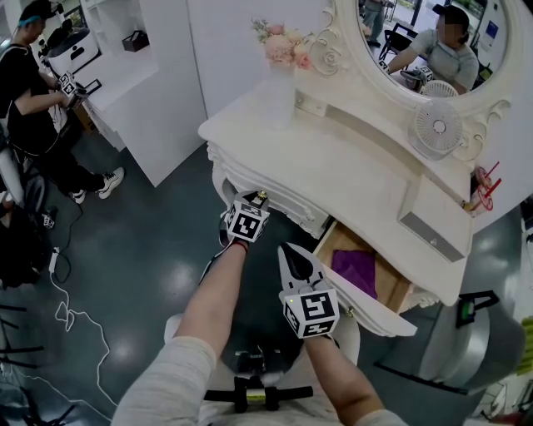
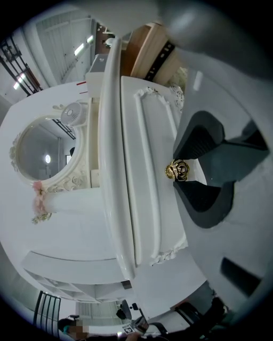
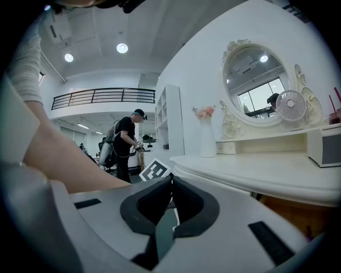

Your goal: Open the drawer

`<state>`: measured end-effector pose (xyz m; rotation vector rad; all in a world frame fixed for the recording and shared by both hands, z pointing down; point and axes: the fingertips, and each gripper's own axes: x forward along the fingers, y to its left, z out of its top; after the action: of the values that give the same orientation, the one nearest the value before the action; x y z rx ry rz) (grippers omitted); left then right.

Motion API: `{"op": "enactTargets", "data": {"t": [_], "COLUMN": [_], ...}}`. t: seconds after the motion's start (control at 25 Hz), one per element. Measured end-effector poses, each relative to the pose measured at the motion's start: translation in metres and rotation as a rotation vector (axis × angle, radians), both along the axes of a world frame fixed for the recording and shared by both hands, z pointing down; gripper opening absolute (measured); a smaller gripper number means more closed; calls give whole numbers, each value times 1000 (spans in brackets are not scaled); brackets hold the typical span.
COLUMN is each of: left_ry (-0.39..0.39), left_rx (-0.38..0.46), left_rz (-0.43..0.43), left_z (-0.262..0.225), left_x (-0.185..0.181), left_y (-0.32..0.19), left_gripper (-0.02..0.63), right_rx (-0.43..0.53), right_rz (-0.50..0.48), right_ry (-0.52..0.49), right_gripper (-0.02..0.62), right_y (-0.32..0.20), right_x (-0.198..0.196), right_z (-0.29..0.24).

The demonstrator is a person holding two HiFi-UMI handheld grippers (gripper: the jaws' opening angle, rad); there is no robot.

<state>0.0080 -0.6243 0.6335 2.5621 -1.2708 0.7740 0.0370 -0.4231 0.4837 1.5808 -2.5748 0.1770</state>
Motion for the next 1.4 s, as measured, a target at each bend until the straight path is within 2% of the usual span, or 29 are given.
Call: {"op": "enactTargets", "data": {"t": [0.44,1.4], "left_ry": [-23,-15], "left_rx": [-22,-18], "left_rz": [11,-15], "left_z": [1,2], "left_x": [-12,-75], "left_y": [16,91], "left_gripper": [133,132], "right_rx": [7,38], "right_rz": [-1,-47], "right_ry": [3,19], "right_gripper": [11,11], "right_y": [7,52], "right_x": [-5,-30], "right_z": [-6,-26]}}
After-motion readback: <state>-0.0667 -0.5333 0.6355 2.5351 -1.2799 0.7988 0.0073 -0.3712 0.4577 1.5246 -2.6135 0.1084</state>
